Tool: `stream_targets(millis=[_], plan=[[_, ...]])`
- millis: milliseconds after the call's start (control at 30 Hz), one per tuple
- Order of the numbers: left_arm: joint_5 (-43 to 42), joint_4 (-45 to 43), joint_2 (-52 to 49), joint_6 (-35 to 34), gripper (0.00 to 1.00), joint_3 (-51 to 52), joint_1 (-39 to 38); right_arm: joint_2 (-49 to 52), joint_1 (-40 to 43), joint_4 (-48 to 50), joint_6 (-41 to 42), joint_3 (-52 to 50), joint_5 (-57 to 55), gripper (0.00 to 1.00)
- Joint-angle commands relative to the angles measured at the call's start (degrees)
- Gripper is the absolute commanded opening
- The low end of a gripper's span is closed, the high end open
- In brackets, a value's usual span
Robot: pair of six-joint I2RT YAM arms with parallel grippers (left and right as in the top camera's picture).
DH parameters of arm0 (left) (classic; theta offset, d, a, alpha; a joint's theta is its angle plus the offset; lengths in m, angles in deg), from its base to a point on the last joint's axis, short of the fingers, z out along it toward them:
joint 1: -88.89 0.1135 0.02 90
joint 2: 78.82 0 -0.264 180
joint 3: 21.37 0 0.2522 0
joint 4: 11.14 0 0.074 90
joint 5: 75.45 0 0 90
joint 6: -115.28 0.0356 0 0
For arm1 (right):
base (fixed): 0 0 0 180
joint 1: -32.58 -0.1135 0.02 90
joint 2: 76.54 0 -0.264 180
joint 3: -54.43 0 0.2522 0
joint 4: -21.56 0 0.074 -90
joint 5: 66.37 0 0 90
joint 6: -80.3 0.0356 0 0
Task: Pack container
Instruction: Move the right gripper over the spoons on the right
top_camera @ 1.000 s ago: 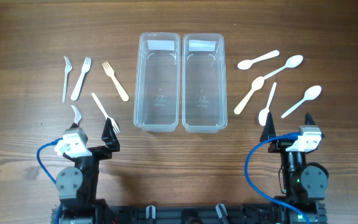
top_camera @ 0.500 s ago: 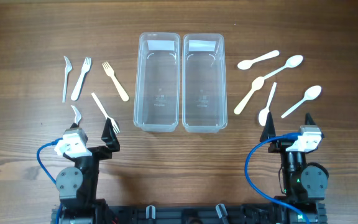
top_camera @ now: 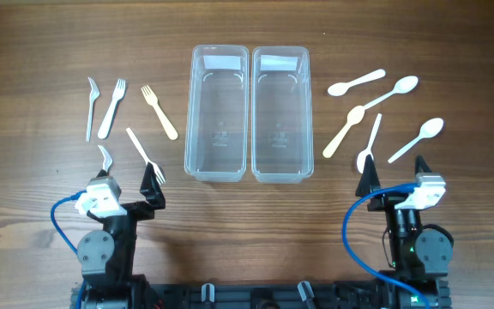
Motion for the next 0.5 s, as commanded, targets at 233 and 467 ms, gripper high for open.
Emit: stream_targets(millis=[233, 467], plan=[[-0.5, -0.3, 0.4, 0.9, 1.00, 0.5, 0.5, 32.3, 0.2, -24.3, -0.5, 42.4, -11.6, 1.00], [-0.5, -0.3, 0.4, 0.9, 1.00, 0.5, 0.5, 76.7, 0.2, -55.6, 2.3, 76.5, -0.2, 1.00]])
